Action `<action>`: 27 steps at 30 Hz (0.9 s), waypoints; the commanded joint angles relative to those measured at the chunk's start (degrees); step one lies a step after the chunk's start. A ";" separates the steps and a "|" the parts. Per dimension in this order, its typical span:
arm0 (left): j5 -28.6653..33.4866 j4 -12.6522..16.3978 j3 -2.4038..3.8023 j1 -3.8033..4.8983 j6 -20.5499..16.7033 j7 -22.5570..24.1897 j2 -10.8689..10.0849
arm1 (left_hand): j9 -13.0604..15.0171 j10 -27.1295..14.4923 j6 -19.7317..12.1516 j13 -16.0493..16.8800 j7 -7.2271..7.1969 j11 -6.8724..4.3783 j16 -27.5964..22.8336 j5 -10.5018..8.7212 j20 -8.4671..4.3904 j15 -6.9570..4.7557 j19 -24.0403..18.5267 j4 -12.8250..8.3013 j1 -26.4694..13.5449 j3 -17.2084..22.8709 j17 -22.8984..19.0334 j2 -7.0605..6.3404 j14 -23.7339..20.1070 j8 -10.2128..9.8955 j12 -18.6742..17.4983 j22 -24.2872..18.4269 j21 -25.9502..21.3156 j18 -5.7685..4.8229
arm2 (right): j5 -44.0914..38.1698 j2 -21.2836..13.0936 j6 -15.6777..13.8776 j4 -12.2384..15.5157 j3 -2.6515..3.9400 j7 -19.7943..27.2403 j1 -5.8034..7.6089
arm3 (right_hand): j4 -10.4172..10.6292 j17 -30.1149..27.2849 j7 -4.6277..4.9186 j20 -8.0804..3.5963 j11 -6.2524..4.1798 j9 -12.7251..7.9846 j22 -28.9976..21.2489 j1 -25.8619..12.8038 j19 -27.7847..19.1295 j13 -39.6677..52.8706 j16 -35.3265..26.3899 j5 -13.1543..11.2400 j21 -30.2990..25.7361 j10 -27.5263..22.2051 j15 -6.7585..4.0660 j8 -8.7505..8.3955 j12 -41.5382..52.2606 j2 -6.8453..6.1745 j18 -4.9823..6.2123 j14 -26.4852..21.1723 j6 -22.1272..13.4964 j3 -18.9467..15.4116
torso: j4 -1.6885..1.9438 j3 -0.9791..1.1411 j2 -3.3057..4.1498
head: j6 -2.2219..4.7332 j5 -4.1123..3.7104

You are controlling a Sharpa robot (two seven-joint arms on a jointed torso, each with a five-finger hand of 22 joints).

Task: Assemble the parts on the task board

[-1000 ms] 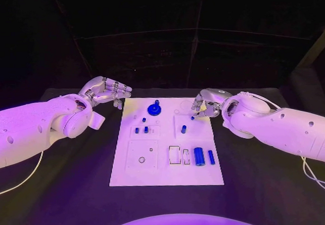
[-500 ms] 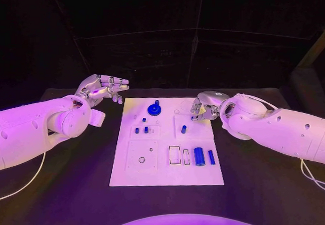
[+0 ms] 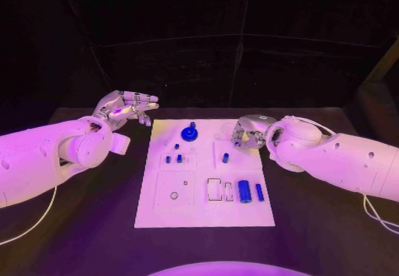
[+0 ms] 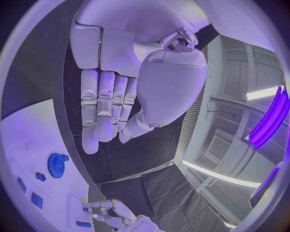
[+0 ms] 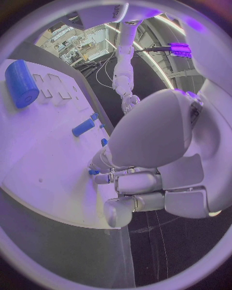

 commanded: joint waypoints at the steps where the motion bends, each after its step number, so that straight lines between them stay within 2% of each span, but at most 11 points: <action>1: 0.72 0.20 0.04 0.08 0.58 1.02 0.09 | -0.02 0.18 0.24 0.08 0.32 0.27 -0.26 0.19 -0.02 -0.01 -0.54 0.02 -0.25 -0.51 -0.16 0.13 -0.51 0.21 0.28 -0.16 -0.38 0.69 | -0.10 0.17 1.86 -0.08 0.02 -0.25 -0.09 | -0.17 0.12 -0.07 0.03 0.09 0.08 0.09 0.87 0.49 -0.44 0.23 -0.44 0.31 0.67 -0.26 -0.34 -0.40 -0.01 0.34 1.93 0.63 1.04 | 0.00 -0.02 -0.06 | -0.12 0.12; 6: 0.72 0.17 0.04 0.08 0.83 0.93 0.10 | -0.05 -0.09 0.06 0.09 0.51 0.42 -0.29 0.18 0.07 0.12 -0.60 0.22 -0.56 -0.92 -0.30 0.04 -0.65 0.21 0.43 -0.34 -0.62 0.66 | -0.20 0.36 2.55 -0.20 0.02 -0.57 -0.23 | -0.36 0.17 -0.08 -0.01 0.06 0.07 0.15 0.97 0.51 -0.83 0.25 -0.54 0.37 0.94 -0.27 -0.50 -0.64 -0.17 0.33 1.93 0.80 1.89 | -0.05 0.02 -0.01 | -0.13 0.09; 15: 0.72 0.13 0.04 0.08 1.02 0.82 0.15 | -0.04 -0.17 0.04 0.09 0.58 0.46 -0.30 0.19 0.10 0.16 -0.62 0.25 -0.61 -1.04 -0.35 0.00 -0.71 0.24 0.48 -0.40 -0.70 0.65 | -1.59 0.63 2.53 -0.34 0.02 -1.82 -0.44 | -1.30 0.57 -0.15 -0.21 -0.07 0.11 0.78 0.94 0.77 -2.04 0.55 -0.83 0.82 2.16 -0.48 -0.94 -1.25 -0.70 0.25 2.00 1.68 5.38 | 0.01 0.06 -0.01 | -0.28 0.12; 22: 0.72 0.11 0.04 0.07 1.01 0.71 0.15 | -0.05 -0.26 -0.03 0.09 0.65 0.51 -0.31 0.19 0.13 0.19 -0.64 0.23 -0.58 -1.12 -0.39 -0.02 -0.76 0.24 0.52 -0.44 -0.77 0.65 | -3.98 0.75 1.10 -0.21 0.01 -2.83 -0.57 | -4.15 0.93 -0.10 -0.41 -0.09 0.14 2.07 1.76 1.18 -2.92 0.83 -2.05 1.71 3.50 -0.64 -1.30 -1.54 -1.34 0.04 2.06 2.74 11.08 | -0.06 0.04 0.00 | -0.41 0.10; 26: 0.72 0.09 0.04 0.07 1.03 0.66 0.16 | -0.06 -0.32 -0.07 0.09 0.69 0.53 -0.32 0.19 0.14 0.21 -0.65 0.21 -0.55 -1.15 -0.41 -0.03 -0.79 0.24 0.53 -0.47 -0.80 0.65 | -5.53 0.84 0.75 0.07 0.01 -3.39 -0.71 | -6.02 0.86 -0.19 -0.46 -0.05 0.11 3.05 -0.10 1.39 -3.28 0.84 -2.26 2.45 4.44 -0.71 -1.64 -1.79 -2.60 -0.14 2.05 3.56 15.33 | -0.04 0.03 -0.03 | -0.45 0.07; 27: 0.72 0.09 0.04 0.07 1.05 0.64 0.17 | -0.06 -0.33 -0.09 0.10 0.70 0.54 -0.32 0.19 0.14 0.21 -0.65 0.19 -0.53 -1.16 -0.42 -0.03 -0.80 0.24 0.54 -0.48 -0.81 0.65 | -6.03 0.86 0.66 0.20 0.01 -3.58 -0.76 | -6.76 0.61 -0.29 -0.50 -0.23 0.11 3.40 -0.67 1.48 -3.33 0.68 -2.36 2.69 4.70 -0.76 -1.73 -1.83 -3.25 -0.16 2.02 3.78 16.31 | -0.01 0.03 -0.04 | -0.50 0.06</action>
